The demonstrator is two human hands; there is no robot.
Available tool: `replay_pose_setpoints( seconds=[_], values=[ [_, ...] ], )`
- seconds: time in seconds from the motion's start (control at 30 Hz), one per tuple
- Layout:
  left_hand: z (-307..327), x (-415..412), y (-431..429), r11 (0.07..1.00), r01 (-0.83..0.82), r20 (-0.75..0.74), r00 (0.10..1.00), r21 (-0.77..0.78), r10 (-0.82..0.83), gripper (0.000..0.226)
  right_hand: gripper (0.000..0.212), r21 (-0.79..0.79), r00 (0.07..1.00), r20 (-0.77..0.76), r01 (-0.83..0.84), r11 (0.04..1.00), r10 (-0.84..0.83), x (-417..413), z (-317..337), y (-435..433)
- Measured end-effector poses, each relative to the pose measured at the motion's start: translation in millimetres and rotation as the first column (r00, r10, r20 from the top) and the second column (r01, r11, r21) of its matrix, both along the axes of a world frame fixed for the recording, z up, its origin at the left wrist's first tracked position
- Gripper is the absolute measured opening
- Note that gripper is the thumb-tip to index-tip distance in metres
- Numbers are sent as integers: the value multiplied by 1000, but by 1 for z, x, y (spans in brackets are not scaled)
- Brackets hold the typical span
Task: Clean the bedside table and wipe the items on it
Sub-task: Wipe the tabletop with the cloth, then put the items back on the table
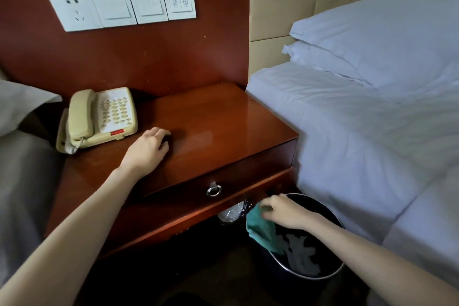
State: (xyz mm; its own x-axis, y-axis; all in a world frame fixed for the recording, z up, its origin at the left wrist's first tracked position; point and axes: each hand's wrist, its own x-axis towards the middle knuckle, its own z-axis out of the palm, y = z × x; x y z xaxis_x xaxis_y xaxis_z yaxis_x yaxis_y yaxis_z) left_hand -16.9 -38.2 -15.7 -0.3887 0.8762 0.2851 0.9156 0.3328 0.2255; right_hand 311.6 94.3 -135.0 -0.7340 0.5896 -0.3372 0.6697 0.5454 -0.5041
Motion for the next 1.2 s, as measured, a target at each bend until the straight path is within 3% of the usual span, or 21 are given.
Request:
replay_pose_setpoints(
  seconds=[0.17, 0.33, 0.5, 0.73, 0.87, 1.2],
  values=[
    [18, 21, -9, 996, 21, -6, 1000, 92, -20, 30, 19, -24, 974, -202, -109, 994, 102, -19, 75, 9],
    [50, 28, -29, 989, 17, 159, 986, 145, -40, 21, 17, -61, 915, -369, -196, 979, 160, -51, 152, 9],
    [76, 28, -79, 978, -77, 278, 960, 194, 20, 13, 18, -28, 863, -444, -280, 960, 239, -98, 199, -9],
    [106, 15, -176, 950, -267, 386, 903, 163, 188, 15, 10, 52, 817, -431, -401, 915, 383, -180, 218, -59],
    [116, 6, -232, 917, -365, 329, 896, 160, 299, 15, 10, 102, 768, -461, -452, 886, 445, -226, 219, -102],
    [121, -5, -362, 730, -619, 285, 784, 291, 552, 19, 17, 154, 580, -547, -639, 754, 604, -301, 219, -224]
  ],
)
